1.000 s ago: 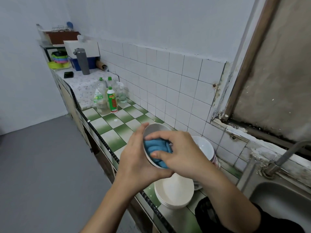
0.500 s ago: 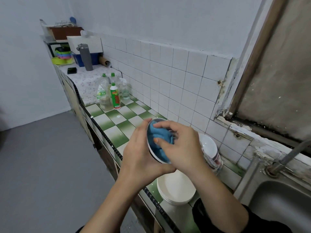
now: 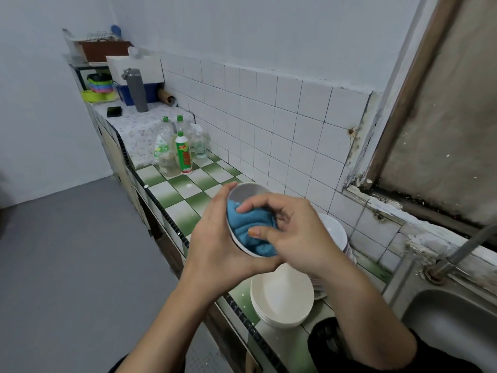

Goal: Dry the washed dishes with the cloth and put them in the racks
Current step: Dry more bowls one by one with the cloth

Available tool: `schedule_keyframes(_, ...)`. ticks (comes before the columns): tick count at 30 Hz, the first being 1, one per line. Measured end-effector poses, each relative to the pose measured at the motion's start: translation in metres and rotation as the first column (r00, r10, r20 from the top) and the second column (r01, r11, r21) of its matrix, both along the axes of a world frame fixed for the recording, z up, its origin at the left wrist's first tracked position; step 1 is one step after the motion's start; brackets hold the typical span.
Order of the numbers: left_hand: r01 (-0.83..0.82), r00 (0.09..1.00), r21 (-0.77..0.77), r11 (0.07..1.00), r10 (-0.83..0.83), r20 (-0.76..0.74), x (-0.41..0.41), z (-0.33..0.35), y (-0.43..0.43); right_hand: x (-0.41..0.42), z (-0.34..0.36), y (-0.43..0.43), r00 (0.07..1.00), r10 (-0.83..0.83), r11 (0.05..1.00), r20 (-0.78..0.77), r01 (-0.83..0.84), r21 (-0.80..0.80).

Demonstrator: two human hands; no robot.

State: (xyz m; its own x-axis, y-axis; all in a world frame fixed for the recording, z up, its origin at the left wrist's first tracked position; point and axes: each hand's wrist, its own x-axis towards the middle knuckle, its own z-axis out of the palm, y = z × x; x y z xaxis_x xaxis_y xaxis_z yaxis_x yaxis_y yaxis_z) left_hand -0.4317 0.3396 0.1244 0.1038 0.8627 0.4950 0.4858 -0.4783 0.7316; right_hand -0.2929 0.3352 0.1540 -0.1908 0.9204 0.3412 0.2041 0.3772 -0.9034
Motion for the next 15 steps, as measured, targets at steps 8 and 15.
schedule_keyframes(8,0.074,0.997,0.001,0.997,-0.074,-0.001,0.008,0.012,-0.006,0.028,0.011,0.009,0.993,-0.117,0.989,-0.004,0.117,0.095)
schedule_keyframes(15,0.051,0.999,-0.007,0.999,-0.051,0.014,-0.001,0.012,-0.009,0.022,0.015,0.000,0.960,0.278,0.960,-0.019,-0.278,-0.013)
